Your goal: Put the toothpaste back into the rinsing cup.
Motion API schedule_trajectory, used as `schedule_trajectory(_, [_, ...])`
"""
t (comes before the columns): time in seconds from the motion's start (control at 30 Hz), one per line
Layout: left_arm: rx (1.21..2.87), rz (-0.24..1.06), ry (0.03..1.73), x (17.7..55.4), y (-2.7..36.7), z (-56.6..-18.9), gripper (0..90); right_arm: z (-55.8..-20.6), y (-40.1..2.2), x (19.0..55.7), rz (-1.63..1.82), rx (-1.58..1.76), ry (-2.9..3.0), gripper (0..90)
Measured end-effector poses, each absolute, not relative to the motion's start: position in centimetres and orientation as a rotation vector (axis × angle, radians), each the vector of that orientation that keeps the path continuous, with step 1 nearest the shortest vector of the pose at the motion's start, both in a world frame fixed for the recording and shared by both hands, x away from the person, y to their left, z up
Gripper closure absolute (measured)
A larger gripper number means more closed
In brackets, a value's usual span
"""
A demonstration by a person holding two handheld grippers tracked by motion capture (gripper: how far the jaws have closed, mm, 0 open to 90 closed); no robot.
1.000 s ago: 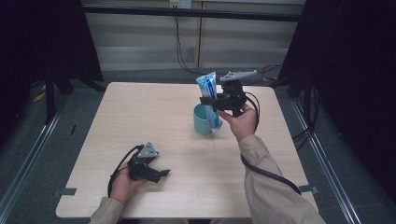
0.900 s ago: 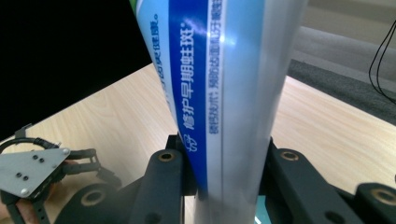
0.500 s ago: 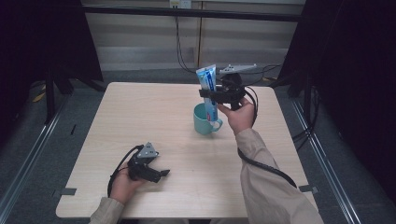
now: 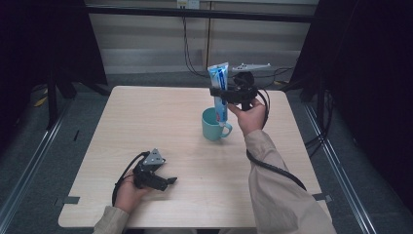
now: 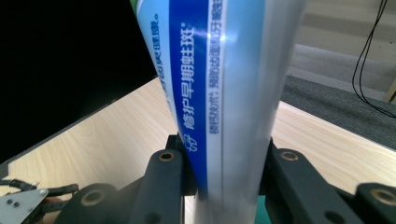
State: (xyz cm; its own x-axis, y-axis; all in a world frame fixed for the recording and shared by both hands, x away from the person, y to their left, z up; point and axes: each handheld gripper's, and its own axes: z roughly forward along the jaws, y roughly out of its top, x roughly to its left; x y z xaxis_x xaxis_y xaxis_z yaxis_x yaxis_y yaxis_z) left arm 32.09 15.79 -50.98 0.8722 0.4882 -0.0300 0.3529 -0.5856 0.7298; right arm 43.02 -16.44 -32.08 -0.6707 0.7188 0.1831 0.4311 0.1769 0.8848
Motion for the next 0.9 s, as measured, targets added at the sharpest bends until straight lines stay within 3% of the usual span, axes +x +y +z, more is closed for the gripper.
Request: schedule_trajectory(0.9, [2.257,0.223,0.605,32.1,15.8,-51.0,15.5,-32.6,-16.7,45.5,1.47,1.163,2.105,73.6])
